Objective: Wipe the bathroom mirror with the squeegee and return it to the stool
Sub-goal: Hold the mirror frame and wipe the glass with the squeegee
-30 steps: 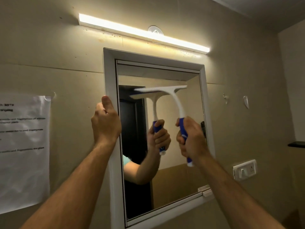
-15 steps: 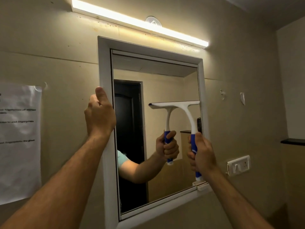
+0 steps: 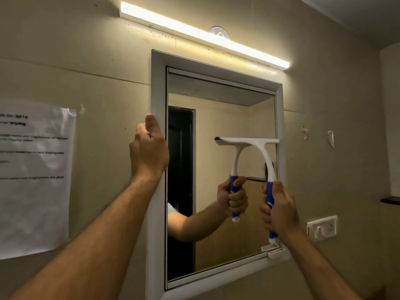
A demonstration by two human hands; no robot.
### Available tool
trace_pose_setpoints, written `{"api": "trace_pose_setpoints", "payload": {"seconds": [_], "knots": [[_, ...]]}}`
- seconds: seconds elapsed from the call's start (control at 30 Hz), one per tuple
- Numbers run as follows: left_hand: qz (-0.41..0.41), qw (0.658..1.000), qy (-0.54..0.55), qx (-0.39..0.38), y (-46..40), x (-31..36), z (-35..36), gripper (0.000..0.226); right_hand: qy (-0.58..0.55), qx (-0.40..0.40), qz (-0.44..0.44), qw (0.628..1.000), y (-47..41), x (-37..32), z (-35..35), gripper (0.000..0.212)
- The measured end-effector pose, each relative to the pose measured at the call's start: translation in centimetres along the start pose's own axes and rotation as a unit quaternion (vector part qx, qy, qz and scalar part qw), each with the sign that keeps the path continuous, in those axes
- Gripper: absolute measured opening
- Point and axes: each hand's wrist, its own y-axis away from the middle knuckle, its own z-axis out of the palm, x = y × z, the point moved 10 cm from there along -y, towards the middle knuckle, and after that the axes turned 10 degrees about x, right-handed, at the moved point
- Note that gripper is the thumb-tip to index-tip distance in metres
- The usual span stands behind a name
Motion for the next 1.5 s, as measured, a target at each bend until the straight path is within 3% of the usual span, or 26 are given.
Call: {"api": "trace_pose_setpoints", "payload": {"seconds": [0.07, 0.1, 0.13, 0.2, 0.23, 0.43, 0.77, 0.9, 1.03, 1.33, 1.5], "knots": [[0.087, 0.988, -0.113, 0.055, 1.0, 3.6, -4.1, 0.031, -0.004, -0.006, 0.014, 1.0, 1.6, 1.8, -0.6, 0.053], [0.177, 0.944, -0.23, 0.156, 1.9, 8.0, -8.1, 0.035, -0.006, -0.009, 0.025, 1.0, 2.3, 2.6, -0.9, 0.056], [0.235, 0.878, -0.333, 0.251, 2.2, 11.1, -10.3, 0.04, -0.006, -0.012, 0.034, 0.999, 2.8, 3.1, -1.2, 0.057], [0.27, 0.852, -0.263, 0.364, 3.2, 17.2, -15.6, 0.049, -0.004, -0.013, 0.04, 0.999, 3.0, 3.1, -1.6, 0.057], [0.307, 0.834, -0.262, 0.376, 3.7, 19.0, -16.4, 0.05, -0.003, -0.012, 0.036, 0.999, 2.7, 2.7, -1.7, 0.056], [0.329, 0.822, -0.282, 0.37, 2.9, 18.1, -15.5, 0.051, 0.013, -0.004, 0.025, 1.0, 0.7, 1.3, -1.7, 0.051], [0.32, 0.824, -0.29, 0.368, 2.6, 17.9, -15.5, 0.054, -0.012, 0.001, 0.156, 0.988, 7.6, 10.4, -5.1, 0.06], [0.324, 0.825, -0.288, 0.363, 2.5, 17.9, -15.5, 0.05, -0.001, -0.007, 0.118, 0.993, 6.3, 8.2, -4.8, 0.058], [0.315, 0.831, -0.284, 0.36, 2.3, 17.7, -15.6, 0.061, 0.009, -0.002, 0.08, 0.997, 5.1, 6.4, -4.0, 0.055], [0.319, 0.822, -0.289, 0.372, 2.4, 17.8, -15.7, 0.048, 0.01, -0.001, 0.144, 0.99, 10.8, 11.8, -6.3, 0.053], [0.315, 0.823, -0.291, 0.374, 2.4, 17.7, -15.8, 0.052, 0.023, -0.002, 0.117, 0.993, 10.2, 10.3, -6.7, 0.05]]}}
